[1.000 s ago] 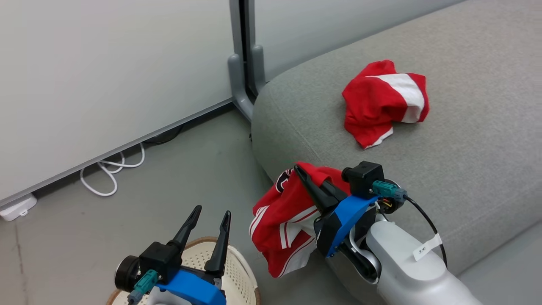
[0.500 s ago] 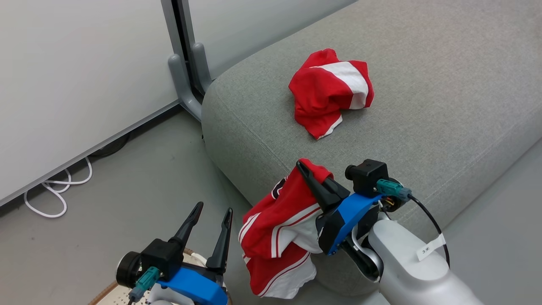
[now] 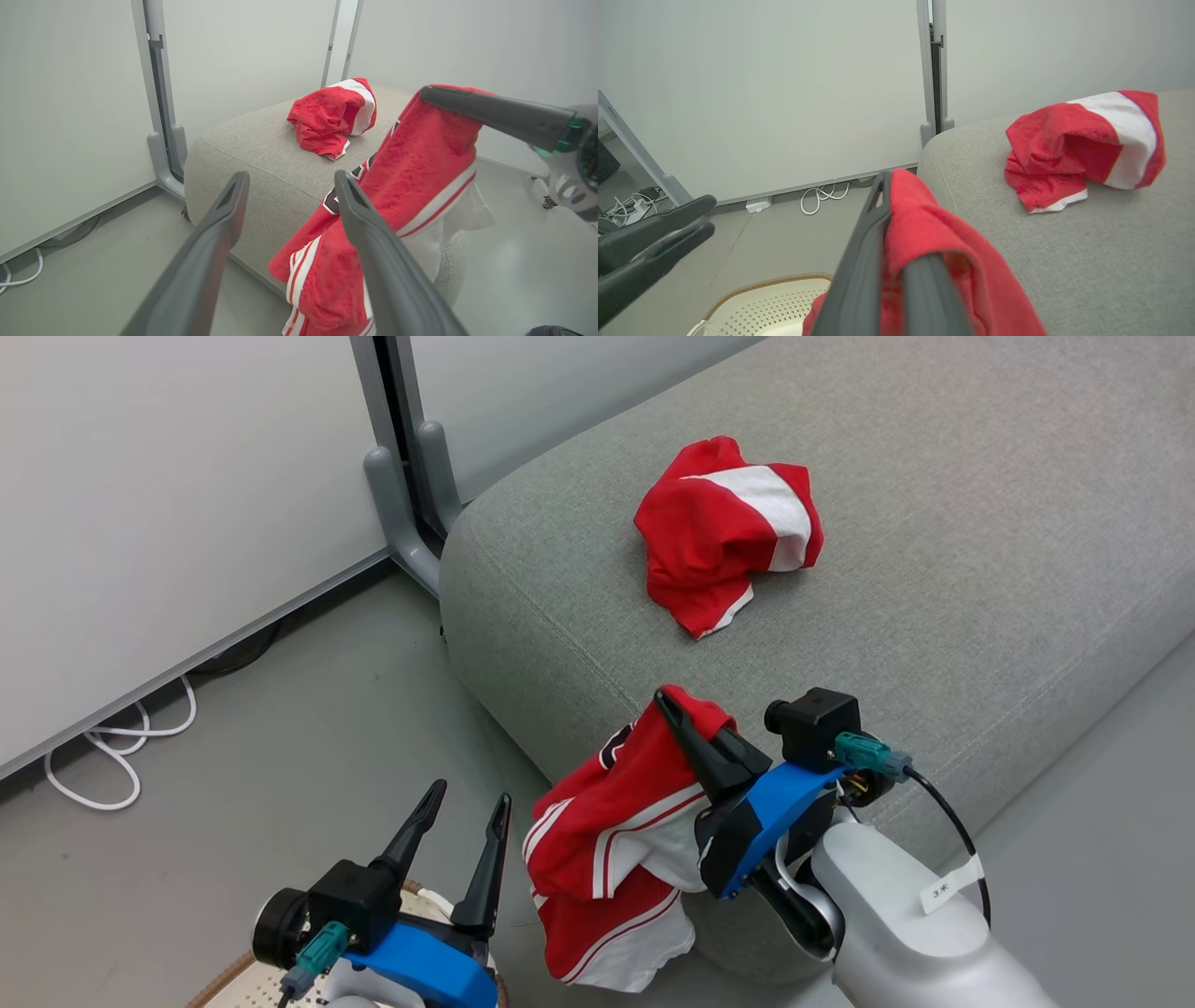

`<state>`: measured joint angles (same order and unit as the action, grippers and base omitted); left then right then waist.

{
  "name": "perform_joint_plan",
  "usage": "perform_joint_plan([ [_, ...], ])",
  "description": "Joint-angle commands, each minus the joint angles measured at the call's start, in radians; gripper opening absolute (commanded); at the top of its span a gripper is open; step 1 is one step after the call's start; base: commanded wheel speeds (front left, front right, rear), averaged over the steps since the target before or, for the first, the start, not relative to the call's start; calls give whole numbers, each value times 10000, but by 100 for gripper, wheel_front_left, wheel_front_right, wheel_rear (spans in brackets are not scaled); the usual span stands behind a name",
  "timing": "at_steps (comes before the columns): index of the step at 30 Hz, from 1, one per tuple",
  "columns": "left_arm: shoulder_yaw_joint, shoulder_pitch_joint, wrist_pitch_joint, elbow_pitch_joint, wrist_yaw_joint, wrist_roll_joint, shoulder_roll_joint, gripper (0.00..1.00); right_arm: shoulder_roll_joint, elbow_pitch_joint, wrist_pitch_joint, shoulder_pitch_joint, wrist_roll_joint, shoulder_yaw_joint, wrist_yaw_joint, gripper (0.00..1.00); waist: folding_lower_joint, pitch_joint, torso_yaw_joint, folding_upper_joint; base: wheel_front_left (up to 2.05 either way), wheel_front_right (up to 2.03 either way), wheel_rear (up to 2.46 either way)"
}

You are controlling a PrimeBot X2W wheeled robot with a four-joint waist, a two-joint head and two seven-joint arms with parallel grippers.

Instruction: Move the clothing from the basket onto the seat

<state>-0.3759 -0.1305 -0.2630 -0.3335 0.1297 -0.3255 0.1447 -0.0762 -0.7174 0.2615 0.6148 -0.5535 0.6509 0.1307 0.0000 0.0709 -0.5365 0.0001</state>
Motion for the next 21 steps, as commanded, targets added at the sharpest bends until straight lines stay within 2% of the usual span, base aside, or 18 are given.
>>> perform_joint_plan([
  [1, 23, -86, -26, 13, 10, 3, 47, 100, 27, 60, 49, 120, -124, 86, 1, 0, 0, 22, -1, -1, 0, 0, 0],
  [9, 289, 5, -26, 264, 10, 207, 14, 100, -668, 473, -224, 1513, -714, -166, 1, 0, 0, 335, 179, -1, 0, 0, 0],
  [14, 220, -408, -26, 511, 10, 346, 201, 100, -2112, 958, -873, 3322, -1036, -1111, 1, 0, 0, 1196, 666, -1, 0, 0, 0],
  [15, 220, -408, -26, 511, 10, 346, 201, 100, -2112, 958, -873, 3322, -1036, -1111, 1, 0, 0, 1196, 666, -1, 0, 0, 0],
  [16, 150, -523, -26, 591, 9, 362, 291, 100, -2456, 1054, -966, 3757, -1131, -1515, 1, 0, 0, 1432, 810, -1, 0, 0, 0],
  [18, 106, -594, -26, 639, 10, 367, 327, 100, -2670, 1120, -1055, 3980, -1154, -1703, 1, 0, 0, 1597, 891, -1, 0, 0, 0],
  [19, 103, -754, -26, 775, 9, 411, 435, 100, -3037, 1307, -1146, 4423, -1171, -2156, 1, 0, 0, 1985, 1006, -1, 0, 0, 0],
  [20, 103, -754, -26, 775, 9, 411, 435, 100, -3037, 1307, -1146, 4423, -1171, -2156, 1, 0, 0, 1985, 1006, -1, 0, 0, 0],
  [21, 51, -902, -27, 916, 9, 459, 561, 100, -3421, 1440, -1170, 4860, -1082, -2737, 1, 0, 0, 2374, 1119, -1, 0, 0, 0],
])
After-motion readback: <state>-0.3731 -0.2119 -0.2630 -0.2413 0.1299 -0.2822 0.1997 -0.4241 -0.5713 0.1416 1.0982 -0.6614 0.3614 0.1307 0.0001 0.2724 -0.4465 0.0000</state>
